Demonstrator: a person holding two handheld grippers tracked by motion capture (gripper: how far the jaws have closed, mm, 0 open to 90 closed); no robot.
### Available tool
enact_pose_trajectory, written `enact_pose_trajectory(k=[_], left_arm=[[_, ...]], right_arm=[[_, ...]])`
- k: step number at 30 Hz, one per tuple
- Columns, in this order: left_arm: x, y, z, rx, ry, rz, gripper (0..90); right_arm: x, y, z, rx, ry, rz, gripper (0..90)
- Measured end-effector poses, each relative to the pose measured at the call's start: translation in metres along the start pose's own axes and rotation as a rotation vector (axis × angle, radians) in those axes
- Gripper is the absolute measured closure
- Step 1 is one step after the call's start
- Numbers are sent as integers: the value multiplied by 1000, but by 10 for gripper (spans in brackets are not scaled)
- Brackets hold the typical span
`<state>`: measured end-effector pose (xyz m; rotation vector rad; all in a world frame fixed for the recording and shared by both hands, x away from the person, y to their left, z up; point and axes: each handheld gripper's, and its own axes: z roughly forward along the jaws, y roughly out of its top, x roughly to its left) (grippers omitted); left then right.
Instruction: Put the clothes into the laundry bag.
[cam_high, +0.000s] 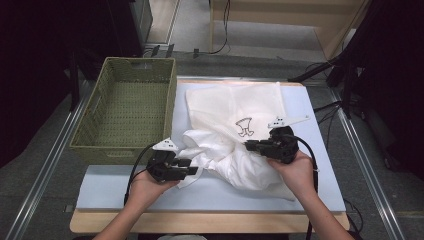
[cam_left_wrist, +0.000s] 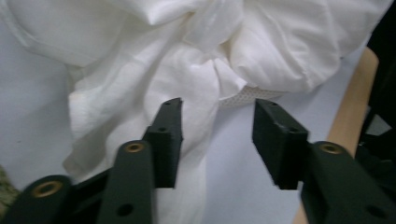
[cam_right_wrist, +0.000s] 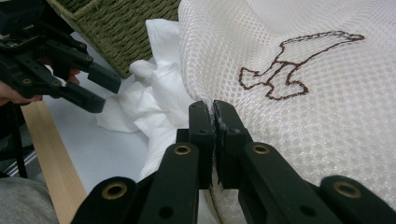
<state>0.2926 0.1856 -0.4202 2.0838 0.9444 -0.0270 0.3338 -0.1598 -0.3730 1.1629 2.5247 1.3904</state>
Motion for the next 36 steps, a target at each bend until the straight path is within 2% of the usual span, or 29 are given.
enact_pose_trajectory(k=[3, 5, 8, 10, 12, 14, 15, 16, 17, 18, 20, 23, 25, 29, 31, 32, 34, 36], left_arm=[[-3, -3, 0, 13, -29, 28, 369], [-3, -6, 0, 19, -54, 30, 309], [-3, -8, -1, 7, -32, 23, 292], [-2, -11, -3, 15, -5, 40, 348], [0, -15, -6, 14, 20, 56, 448], [3, -18, -6, 18, 40, 49, 560], [5, -19, -5, 46, 69, 45, 615], [7, -19, -3, 76, 73, 30, 685], [8, -19, -2, 91, 101, 18, 752], [9, -19, -2, 93, 120, 24, 825], [11, -18, -2, 78, 148, 21, 900], [14, -20, -2, 75, 160, 11, 900], [16, -23, -4, 62, 175, 19, 900], [21, -25, 5, 85, 192, 6, 900], [21, -24, 9, 67, 198, 19, 900], [20, -23, 12, 71, 195, 11, 900], [16, -22, 18, 73, 196, 35, 900], [10, -20, 26, 86, 179, 61, 900]], right_arm=[[0, 0, 0, 0, 0, 0, 881], [0, 0, 0, 0, 0, 0, 881], [0, 0, 0, 0, 0, -1, 881], [0, 0, 0, 0, 0, -1, 881], [0, 0, 0, 0, -1, -1, 881], [0, 0, 0, -1, -2, -3, 880], [0, 0, 0, -2, -1, -5, 881], [0, 0, 0, -3, -1, -6, 880], [0, 0, 0, -3, -2, -6, 881], [0, 0, 0, -3, -2, -6, 880], [0, 0, -1, -4, -2, -5, 880], [0, 0, -1, -3, -2, -6, 880], [0, 0, -1, -4, -1, -8, 880], [1, 0, 0, -3, -2, -8, 880], [1, 1, -1, -2, -5, -10, 881], [1, 1, -1, -2, -4, -9, 880], [1, 1, -1, -2, -3, -9, 880], [1, 1, -1, -2, -4, -9, 881]])
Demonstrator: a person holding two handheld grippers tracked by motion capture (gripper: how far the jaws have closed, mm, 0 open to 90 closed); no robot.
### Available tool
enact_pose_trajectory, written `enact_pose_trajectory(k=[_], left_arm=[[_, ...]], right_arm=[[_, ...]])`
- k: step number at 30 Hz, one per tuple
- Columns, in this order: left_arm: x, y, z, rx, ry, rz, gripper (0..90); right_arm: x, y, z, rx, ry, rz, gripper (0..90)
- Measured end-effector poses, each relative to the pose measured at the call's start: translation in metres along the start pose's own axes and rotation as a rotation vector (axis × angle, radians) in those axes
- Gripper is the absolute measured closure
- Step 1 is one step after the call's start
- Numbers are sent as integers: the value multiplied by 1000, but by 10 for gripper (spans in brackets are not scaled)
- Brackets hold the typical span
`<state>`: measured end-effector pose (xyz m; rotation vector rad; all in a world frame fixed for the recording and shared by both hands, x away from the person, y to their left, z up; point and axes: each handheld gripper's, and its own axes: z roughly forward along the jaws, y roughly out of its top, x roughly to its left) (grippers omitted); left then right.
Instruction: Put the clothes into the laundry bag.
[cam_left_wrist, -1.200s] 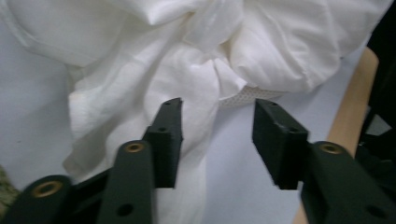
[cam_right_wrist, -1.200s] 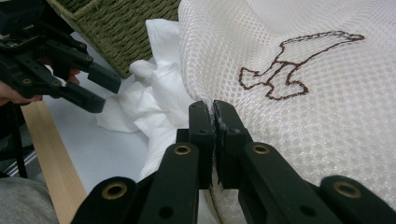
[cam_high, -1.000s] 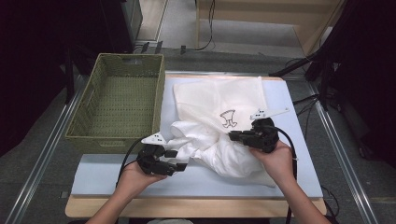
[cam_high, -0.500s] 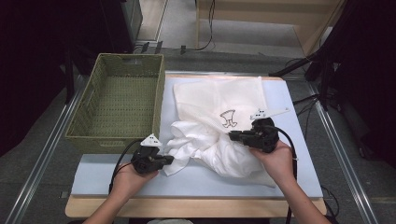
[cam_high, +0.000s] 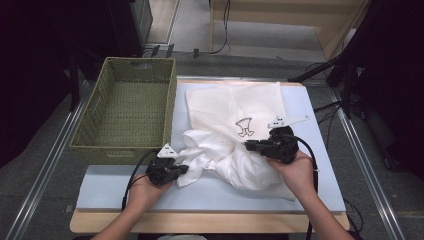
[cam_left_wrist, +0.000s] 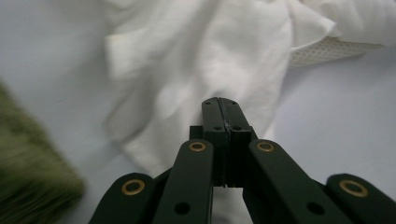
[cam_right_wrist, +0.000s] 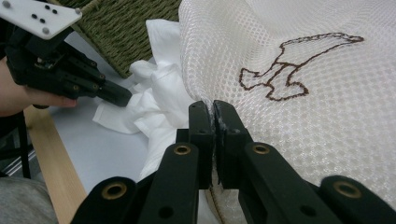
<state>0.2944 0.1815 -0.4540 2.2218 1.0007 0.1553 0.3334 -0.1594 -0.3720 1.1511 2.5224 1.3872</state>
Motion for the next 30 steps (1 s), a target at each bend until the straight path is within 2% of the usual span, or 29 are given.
enact_pose_trajectory(k=[4, 9, 15, 20, 30], left_arm=[[-11, 8, 17, 5, -20, 30, 900], [-14, 20, 32, -35, -30, 15, 900], [-13, 38, 40, -71, -22, 13, 900], [-18, 54, 42, -128, -28, 10, 900], [-27, 87, 44, -167, -42, 44, 900]], right_arm=[[0, 0, 0, 1, 0, 0, 880], [0, 0, 0, -1, 2, 0, 880], [0, 0, 0, 1, 3, -1, 881], [0, 0, 0, -1, 3, 2, 881], [0, 0, 1, 2, 1, -1, 881]])
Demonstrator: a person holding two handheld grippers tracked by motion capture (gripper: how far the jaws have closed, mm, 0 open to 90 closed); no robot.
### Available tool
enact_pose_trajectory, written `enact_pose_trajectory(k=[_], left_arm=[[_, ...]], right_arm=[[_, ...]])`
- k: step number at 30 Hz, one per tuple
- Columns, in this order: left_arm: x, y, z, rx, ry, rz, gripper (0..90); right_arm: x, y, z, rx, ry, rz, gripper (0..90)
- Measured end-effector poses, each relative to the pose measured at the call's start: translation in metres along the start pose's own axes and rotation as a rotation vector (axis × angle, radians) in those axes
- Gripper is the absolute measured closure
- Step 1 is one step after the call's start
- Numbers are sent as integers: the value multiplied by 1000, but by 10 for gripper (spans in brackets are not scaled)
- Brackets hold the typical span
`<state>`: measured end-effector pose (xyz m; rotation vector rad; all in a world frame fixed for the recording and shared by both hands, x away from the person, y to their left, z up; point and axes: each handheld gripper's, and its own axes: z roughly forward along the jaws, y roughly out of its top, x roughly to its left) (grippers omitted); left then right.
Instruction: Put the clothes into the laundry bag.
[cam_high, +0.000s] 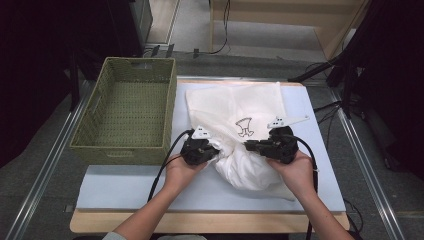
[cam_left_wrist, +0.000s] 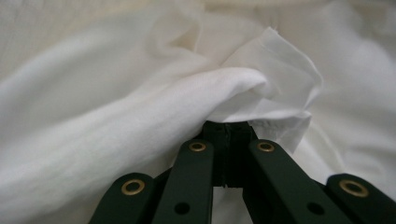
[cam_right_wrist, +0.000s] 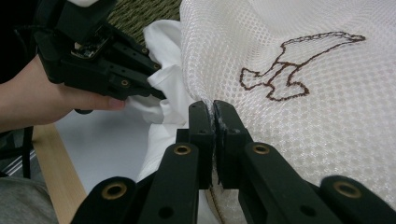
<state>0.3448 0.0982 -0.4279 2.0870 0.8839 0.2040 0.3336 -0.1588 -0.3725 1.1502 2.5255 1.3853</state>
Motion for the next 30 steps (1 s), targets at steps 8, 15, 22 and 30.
enact_pose_trajectory(k=[8, 15, 22, 30], left_arm=[[-14, 26, 24, 0, -20, 46, 900], [-26, 34, 39, -11, -45, 53, 900], [-30, 39, 45, -25, -43, 48, 900], [-21, 45, 53, -58, 19, 15, 900]], right_arm=[[0, 1, 0, -4, -3, 3, 881], [-1, 2, -4, -27, 2, 19, 883], [3, 5, -14, -82, 45, 30, 886], [8, 7, -22, -103, 58, 27, 888]])
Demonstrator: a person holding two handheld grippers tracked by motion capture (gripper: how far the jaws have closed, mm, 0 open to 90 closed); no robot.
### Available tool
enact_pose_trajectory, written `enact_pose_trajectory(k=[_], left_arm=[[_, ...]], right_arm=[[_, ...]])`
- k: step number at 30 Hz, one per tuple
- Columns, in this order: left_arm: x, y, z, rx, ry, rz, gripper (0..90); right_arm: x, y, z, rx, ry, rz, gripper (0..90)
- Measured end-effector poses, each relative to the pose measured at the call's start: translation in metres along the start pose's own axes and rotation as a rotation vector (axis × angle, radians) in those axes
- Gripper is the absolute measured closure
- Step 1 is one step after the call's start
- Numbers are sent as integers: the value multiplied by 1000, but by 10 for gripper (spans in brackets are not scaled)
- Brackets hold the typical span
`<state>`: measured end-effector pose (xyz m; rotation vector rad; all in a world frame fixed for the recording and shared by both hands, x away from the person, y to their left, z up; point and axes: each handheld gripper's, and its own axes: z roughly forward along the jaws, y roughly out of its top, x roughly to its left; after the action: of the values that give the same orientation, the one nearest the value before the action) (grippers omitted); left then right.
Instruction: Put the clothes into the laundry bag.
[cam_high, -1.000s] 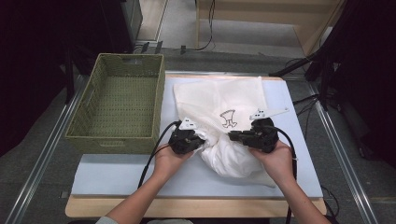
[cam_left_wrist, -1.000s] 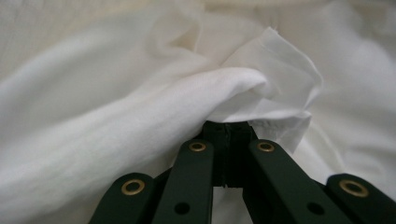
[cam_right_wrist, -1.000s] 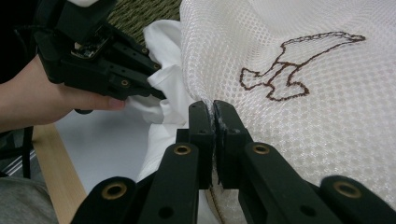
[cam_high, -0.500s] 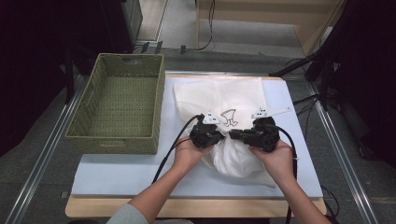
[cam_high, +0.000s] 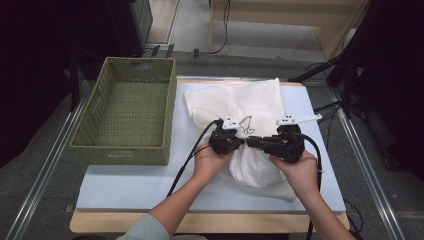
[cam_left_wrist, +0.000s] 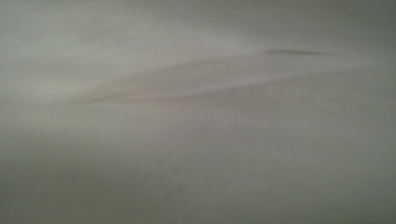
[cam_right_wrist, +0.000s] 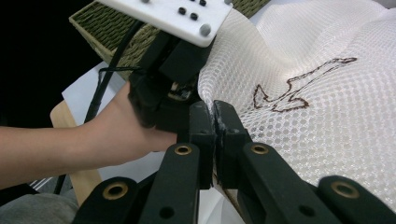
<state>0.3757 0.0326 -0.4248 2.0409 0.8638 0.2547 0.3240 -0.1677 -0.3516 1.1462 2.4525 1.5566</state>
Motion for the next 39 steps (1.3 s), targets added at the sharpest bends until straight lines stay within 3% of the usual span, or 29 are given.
enact_pose_trajectory(k=[4, 7, 10, 16, 20, 22, 26, 32, 35, 39], left_arm=[[13, -1, 7, 16, 17, -30, 900], [18, -2, 6, 40, -21, -61, 900], [16, -1, -4, 61, -61, -45, 900], [2, -3, -35, 108, -77, 44, 900], [-7, -8, -54, 112, -106, 42, 900], [-11, -11, -62, 99, -124, 22, 900], [-21, -20, -74, 97, -133, 26, 900], [-32, -47, -78, 123, -145, 28, 900], [-38, -59, -76, 113, -156, 13, 900], [-49, -69, -69, 119, -189, 25, 900]], right_arm=[[-2, -2, 2, 15, -19, -10, 888], [-5, -4, 5, 35, -47, -23, 888], [-9, -5, 6, 45, -58, -24, 887], [-15, -5, 7, 52, -69, -18, 885], [-15, -5, 7, 56, -75, -25, 885], [-15, -5, 7, 58, -80, -28, 885], [-16, -5, 5, 58, -84, -29, 885], [-15, -4, 5, 62, -87, -30, 885], [-14, -4, 4, 65, -92, -33, 885], [-13, -2, 2, 61, -95, -35, 886]])
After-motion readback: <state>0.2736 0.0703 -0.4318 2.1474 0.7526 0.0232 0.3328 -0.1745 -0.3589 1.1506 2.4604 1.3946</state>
